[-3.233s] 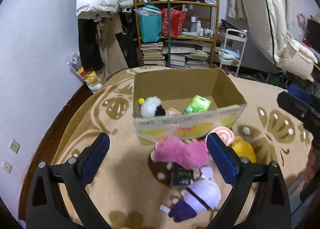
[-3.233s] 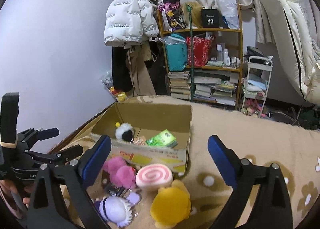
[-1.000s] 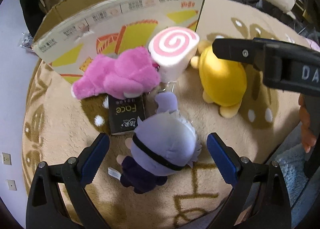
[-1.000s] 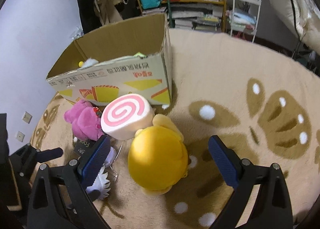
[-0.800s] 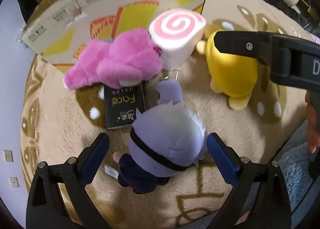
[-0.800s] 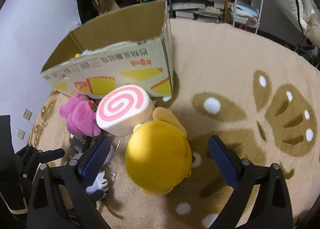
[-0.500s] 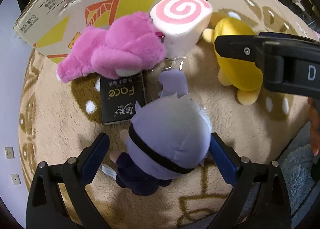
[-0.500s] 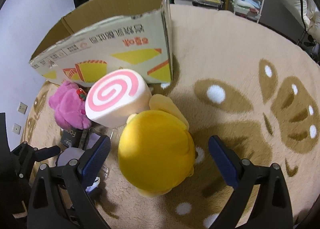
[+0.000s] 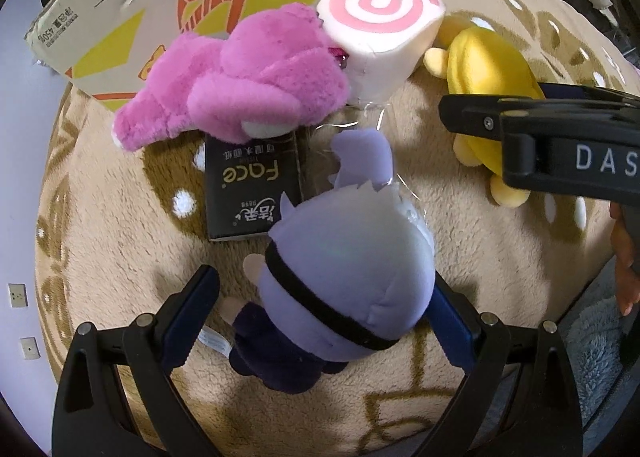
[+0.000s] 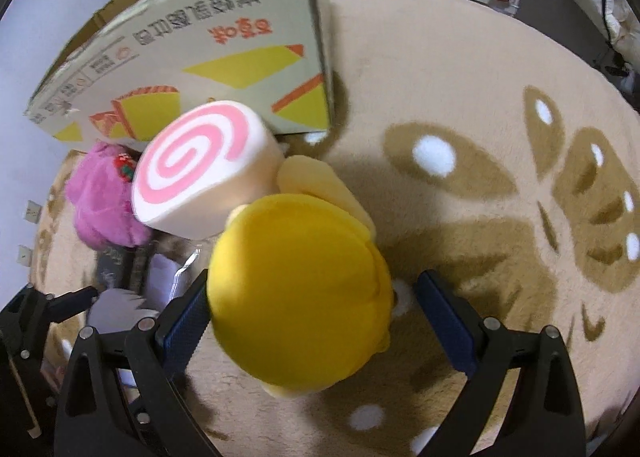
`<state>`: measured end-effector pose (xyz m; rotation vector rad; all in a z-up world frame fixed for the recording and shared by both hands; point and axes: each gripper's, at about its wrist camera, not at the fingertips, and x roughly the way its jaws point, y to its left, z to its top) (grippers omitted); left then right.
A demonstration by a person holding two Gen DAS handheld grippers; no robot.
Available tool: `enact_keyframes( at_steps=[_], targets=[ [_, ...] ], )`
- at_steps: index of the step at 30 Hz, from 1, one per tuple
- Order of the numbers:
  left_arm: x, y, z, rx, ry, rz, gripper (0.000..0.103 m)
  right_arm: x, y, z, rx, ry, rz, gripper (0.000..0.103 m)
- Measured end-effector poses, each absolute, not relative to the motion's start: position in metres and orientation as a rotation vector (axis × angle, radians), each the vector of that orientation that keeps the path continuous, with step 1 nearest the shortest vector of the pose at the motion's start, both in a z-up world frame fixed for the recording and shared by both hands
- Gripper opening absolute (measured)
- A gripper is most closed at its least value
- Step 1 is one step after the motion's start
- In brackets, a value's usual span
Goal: Organize soft objects
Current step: 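Lower left tool to white-haired plush doll while right tool lowers to yellow plush duck, then close left tool on plush doll while right tool closes on yellow plush duck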
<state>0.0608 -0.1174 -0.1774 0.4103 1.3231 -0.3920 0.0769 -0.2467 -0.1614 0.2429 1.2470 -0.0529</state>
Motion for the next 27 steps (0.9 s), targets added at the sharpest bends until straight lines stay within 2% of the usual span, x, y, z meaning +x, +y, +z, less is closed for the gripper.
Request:
enact_keyframes(
  at_steps=[3,7,15,23,27],
  targets=[
    [0.061,-0.115,-0.181,0.410,1.327,-0.397,0.090,0.077,-0.246,-0.163,0.233,1.242,-0.058,0.102],
    [0.060,-0.116,-0.182,0.418,1.314,-0.393,0.087,0.080,-0.240,-0.166,0.218,1.251,-0.055,0.102],
    [0.062,-0.112,-0.181,0.401,1.319,-0.382,0.085,0.077,-0.236,-0.176,0.212,1.267,-0.053,0.101],
    [0.061,-0.103,-0.179,0.397,1.324,-0.371,0.085,0.075,-0.226,-0.180,0.189,1.272,-0.046,0.096],
    [0.060,-0.105,-0.178,0.401,1.319,-0.365,0.085,0.073,-0.224,-0.174,0.189,1.266,-0.036,0.087]
  ],
)
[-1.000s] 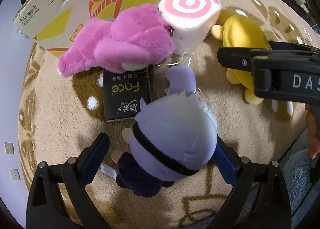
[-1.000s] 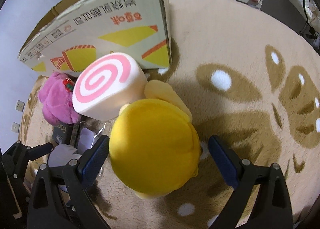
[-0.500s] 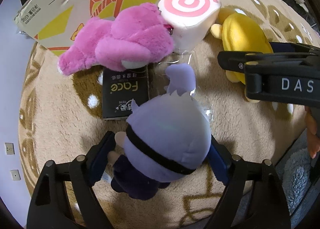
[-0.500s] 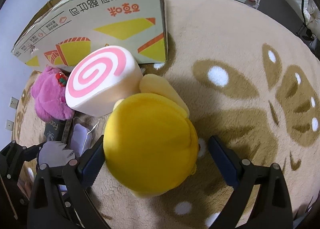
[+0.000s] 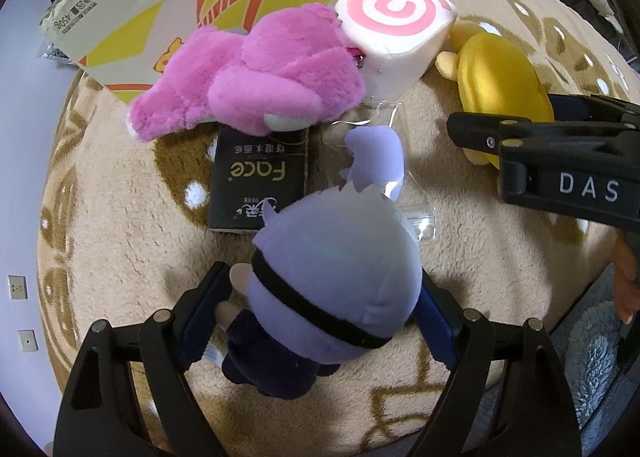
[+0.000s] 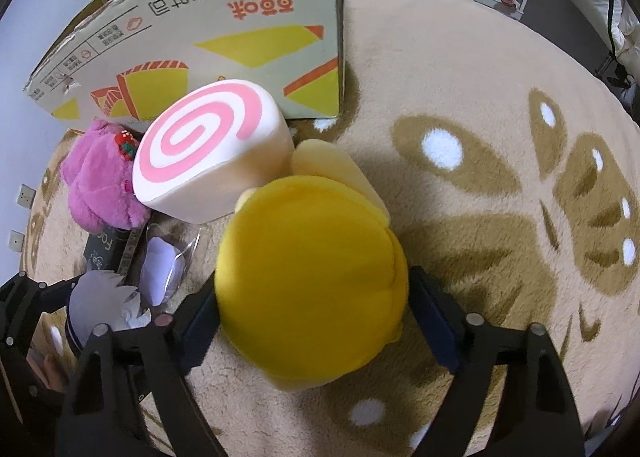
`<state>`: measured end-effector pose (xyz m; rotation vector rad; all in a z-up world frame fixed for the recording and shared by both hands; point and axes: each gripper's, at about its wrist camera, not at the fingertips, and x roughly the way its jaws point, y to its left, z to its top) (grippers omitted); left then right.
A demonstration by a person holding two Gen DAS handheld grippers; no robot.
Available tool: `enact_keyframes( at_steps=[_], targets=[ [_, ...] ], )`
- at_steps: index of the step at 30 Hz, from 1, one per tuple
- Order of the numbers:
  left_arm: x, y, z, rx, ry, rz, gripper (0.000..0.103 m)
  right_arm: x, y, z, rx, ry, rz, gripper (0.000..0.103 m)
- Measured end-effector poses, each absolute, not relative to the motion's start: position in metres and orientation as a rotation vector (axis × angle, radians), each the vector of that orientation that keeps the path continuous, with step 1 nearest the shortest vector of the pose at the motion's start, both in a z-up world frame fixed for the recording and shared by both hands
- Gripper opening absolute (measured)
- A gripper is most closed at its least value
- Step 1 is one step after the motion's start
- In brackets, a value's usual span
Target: Organize soft objects
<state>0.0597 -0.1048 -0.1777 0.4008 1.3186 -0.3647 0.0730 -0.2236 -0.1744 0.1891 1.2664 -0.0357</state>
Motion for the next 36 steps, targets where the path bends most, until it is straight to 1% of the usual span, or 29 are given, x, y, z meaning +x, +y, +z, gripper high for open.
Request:
enact_keyframes(
  at_steps=[1,3,4,9,13,16,29,36],
  targets=[
    [0.059,-0.104,-0.177,0.406,1.316,-0.359,0.085,0.073,-0.223,-0.174,0.185,1.265,-0.032,0.084],
    [0.056,-0.105,-0.174,0.410,1.310,-0.359,0.084,0.073,-0.218,-0.171,0.175,1.264,-0.031,0.082],
    [0.055,-0.105,-0.172,0.407,1.306,-0.367,0.082,0.073,-0.216,-0.171,0.170,1.264,-0.029,0.082],
    [0.055,-0.102,-0.163,0.390,1.288,-0.362,0.082,0.075,-0.209,-0.167,0.163,1.264,-0.027,0.081],
    [0.055,-0.093,-0.160,0.351,1.303,-0.368,0.072,0.074,-0.209,-0.160,0.170,1.258,-0.025,0.080],
    [0.056,-0.089,-0.162,0.362,1.306,-0.351,0.070,0.071,-0.210,-0.157,0.165,1.262,-0.036,0.079],
    [0.051,-0.062,-0.130,0.275,1.205,-0.346,0.070,0.053,-0.218,-0.123,0.189,1.150,-0.016,0.078],
    [0.042,-0.065,-0.103,0.242,1.073,-0.313,0.071,0.038,-0.226,-0.099,0.231,1.050,-0.021,0.077]
  ],
)
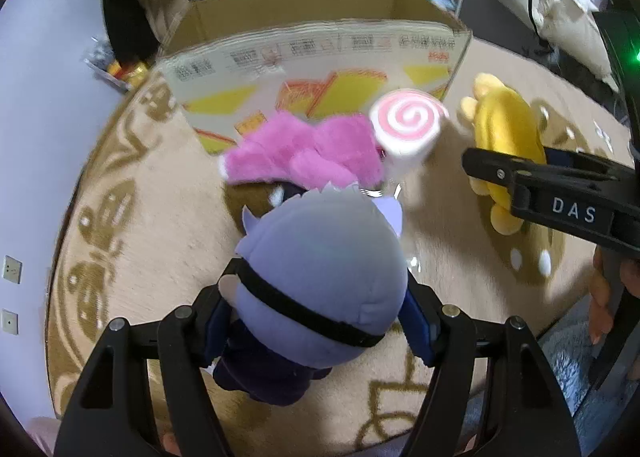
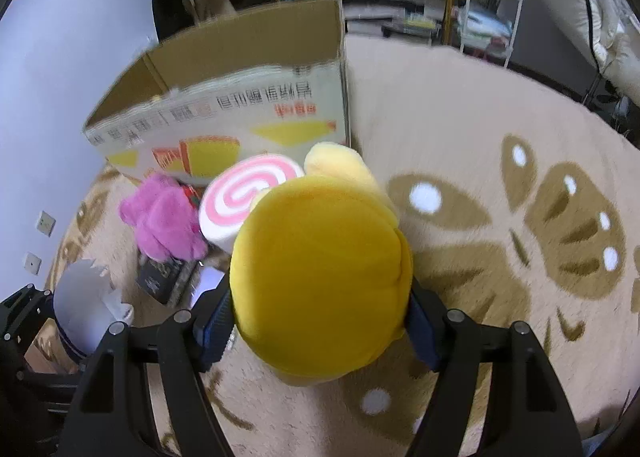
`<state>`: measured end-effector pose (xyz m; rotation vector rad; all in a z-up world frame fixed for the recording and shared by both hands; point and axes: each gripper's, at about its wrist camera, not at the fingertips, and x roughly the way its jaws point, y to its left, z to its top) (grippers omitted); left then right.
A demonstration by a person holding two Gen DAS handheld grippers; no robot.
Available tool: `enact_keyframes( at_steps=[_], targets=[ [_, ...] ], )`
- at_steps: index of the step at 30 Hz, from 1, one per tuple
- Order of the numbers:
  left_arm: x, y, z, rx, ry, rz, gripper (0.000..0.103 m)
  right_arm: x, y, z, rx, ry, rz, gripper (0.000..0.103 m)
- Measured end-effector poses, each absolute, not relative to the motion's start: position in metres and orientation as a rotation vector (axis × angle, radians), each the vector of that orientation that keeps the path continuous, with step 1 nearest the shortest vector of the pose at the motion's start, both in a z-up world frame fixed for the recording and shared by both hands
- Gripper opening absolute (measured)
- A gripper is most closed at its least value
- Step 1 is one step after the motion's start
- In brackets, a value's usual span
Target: Organize soft objects
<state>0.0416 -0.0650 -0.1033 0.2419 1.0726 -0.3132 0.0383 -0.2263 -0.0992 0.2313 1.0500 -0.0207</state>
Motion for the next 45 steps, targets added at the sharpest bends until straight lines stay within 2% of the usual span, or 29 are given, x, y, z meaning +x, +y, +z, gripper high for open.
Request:
enact_keyframes(
  at_steps=[7,17,34,45],
  targets=[
    [0.036,-0.052,-0.078,0.139,0.931,-0.282,0.071,0.035,-0.231,-0.077,0.203,0.919,-0.030,0.077],
    [0.020,-0.038,-0.042,0.099,0.719,-0.205,0.071,0.008,-0.210,-0.028,0.143,0.611,0.030,0.077],
    [0.025,-0.030,-0.012,0.056,0.599,-0.197,0.071,0.006,-0.201,0.002,0.130,0.422,0.041,0.077],
    [0.043,-0.028,0.028,0.092,0.457,-0.160,0.071,0.022,-0.205,0.026,0.085,0.335,0.023,0.077]
  ],
)
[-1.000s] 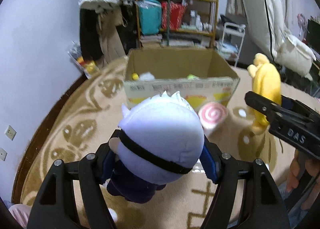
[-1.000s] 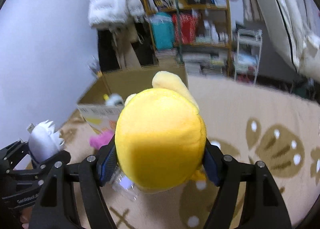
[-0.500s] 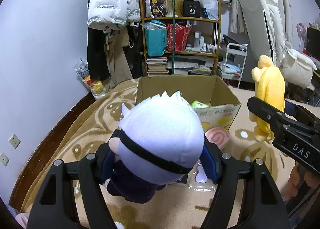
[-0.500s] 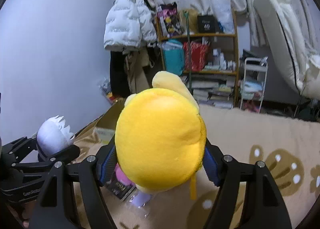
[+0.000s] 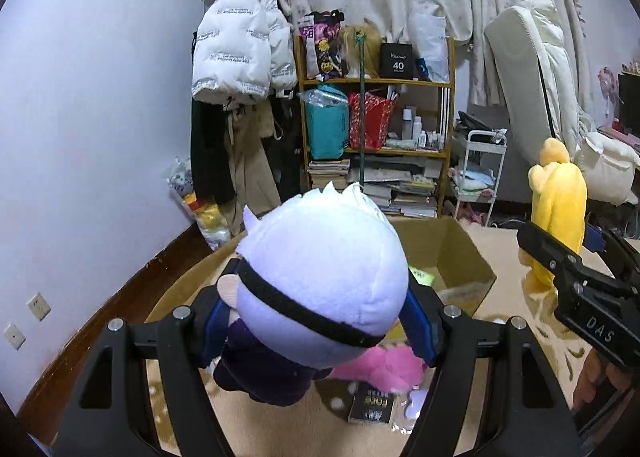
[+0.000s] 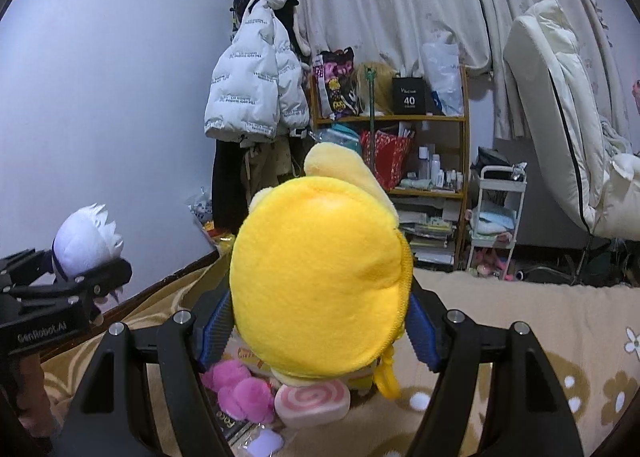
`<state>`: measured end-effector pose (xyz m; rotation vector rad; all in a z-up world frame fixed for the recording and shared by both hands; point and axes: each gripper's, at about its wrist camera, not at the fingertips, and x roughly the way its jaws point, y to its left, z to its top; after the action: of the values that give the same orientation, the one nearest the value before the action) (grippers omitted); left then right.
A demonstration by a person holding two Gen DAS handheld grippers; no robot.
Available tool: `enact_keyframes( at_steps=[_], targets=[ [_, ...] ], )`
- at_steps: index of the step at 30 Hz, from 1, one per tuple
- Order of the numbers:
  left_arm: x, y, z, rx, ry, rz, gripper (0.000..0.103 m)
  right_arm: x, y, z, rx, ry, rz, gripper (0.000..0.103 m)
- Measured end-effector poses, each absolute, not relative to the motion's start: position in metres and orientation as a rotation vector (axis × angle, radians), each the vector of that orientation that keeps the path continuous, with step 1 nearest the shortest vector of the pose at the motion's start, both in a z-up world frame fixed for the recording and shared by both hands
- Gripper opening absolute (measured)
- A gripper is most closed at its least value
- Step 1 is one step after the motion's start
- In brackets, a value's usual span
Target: Organize soft objects
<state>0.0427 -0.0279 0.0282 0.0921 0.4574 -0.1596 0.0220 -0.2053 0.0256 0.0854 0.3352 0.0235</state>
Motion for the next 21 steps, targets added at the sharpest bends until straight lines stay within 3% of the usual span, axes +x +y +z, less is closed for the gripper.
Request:
enact_keyframes(
  at_steps=[21],
  targets=[
    [0.119,-0.060,0.039,0.118,0.421,-0.161,0.072,0.081,-0.228,0.024,0.071,0.321,-0.014,0.078]
  ],
)
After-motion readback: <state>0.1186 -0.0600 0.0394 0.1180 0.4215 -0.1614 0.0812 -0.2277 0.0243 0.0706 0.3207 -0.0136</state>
